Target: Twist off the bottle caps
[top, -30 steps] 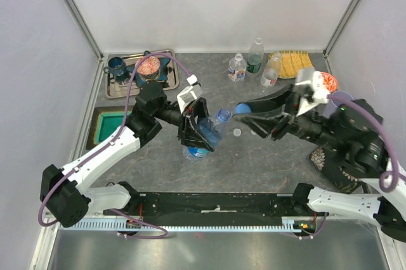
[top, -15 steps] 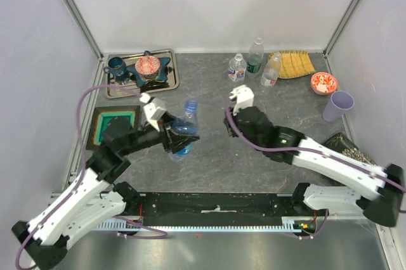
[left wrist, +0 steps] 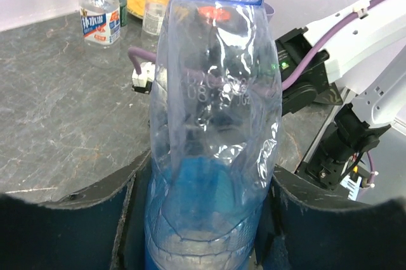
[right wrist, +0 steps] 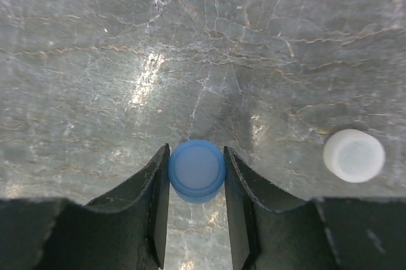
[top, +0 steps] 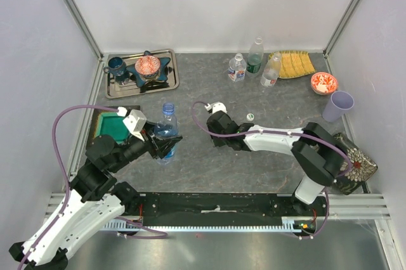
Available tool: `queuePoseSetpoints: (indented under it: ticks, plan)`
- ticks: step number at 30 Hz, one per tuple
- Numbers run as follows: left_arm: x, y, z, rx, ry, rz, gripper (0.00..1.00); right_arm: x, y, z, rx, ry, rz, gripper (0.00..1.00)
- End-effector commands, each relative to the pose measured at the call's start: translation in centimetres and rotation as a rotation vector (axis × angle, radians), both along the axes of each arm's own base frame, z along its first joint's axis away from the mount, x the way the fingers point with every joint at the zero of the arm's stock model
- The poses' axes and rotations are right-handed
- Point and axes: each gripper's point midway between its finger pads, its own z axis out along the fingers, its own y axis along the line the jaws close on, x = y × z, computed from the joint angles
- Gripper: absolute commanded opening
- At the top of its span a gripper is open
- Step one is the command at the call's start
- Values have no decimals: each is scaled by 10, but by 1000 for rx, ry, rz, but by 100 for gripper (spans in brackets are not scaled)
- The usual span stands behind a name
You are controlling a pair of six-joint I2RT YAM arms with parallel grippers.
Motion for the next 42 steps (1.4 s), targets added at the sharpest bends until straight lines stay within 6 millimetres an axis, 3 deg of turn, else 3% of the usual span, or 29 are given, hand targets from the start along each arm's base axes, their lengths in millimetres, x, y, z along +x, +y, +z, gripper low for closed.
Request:
queuePoseSetpoints:
  ticks: [1,8,9,12,13,16,18,24,27,28,30,31,33,34,36,37,42]
  plan:
    - [-5,1,2,24,-3,-18,55,15,25,4,99,-5,-33,0]
    - [-9,5,-1,26,1,-15,55,13,15,-33,43,76,-78,0]
    - [-9,5,-3,30,6,-16,55,12,14,-35,37,81,-85,4]
    - [-9,5,-6,35,12,-15,55,10,8,-40,22,92,-95,28]
    - [-9,5,-8,37,15,-14,55,10,7,-38,24,89,-99,41]
    - [-7,5,-8,41,14,-10,56,8,1,-38,14,88,-107,62]
    - [-6,4,-9,48,15,-11,56,9,-2,-35,8,80,-114,69]
    - [-5,3,-9,52,22,-12,56,10,-5,-23,22,55,-120,76]
    - [-4,3,-9,54,22,-9,56,16,2,14,91,-5,-112,80]
    - [-3,3,-9,55,22,-6,56,22,5,42,130,-48,-121,80]
    - [-3,3,-9,57,20,-5,56,28,7,73,154,-93,-118,83]
    - [-2,2,-8,59,20,-5,56,32,8,106,183,-131,-125,83]
    - [-1,2,-7,60,21,-5,56,36,6,139,205,-176,-131,84]
    - [0,1,-7,63,22,-5,57,37,5,174,243,-214,-131,84]
    - [1,0,-6,61,22,-5,57,38,-2,205,262,-263,-148,85]
    - [1,-1,-5,59,22,-8,57,36,-8,236,294,-303,-157,85]
    - [3,-8,-2,62,24,-35,57,20,-34,314,397,-415,-168,85]
